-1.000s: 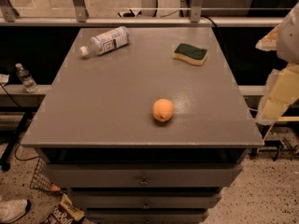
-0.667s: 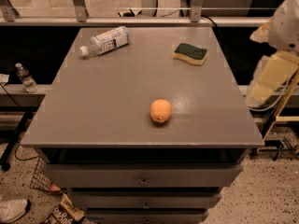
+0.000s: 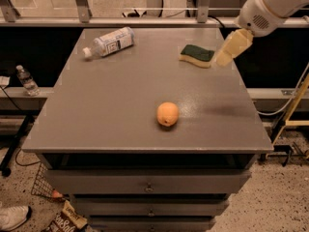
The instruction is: Move sponge near orange
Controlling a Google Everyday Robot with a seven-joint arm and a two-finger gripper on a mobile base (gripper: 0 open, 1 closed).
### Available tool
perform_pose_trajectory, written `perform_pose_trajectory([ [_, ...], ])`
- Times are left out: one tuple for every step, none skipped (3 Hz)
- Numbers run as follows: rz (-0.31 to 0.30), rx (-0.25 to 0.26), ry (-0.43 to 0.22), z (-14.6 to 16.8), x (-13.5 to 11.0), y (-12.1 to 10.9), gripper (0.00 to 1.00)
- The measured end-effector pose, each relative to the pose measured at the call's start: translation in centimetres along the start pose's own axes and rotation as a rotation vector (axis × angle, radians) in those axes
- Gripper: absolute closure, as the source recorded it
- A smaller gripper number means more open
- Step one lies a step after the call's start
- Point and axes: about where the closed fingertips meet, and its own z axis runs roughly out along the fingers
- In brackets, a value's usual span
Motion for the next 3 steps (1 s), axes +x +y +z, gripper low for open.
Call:
perform_pose_trajectory([
  [0.126,0.027,-0.03,4.0,-1.2,-3.3,0.0],
  [0.166,0.022,-0.02,8.0,-2.1,-4.7,0.0],
  [0.204,0.033,0.04,13.3,-1.4,-6.6,0.0],
])
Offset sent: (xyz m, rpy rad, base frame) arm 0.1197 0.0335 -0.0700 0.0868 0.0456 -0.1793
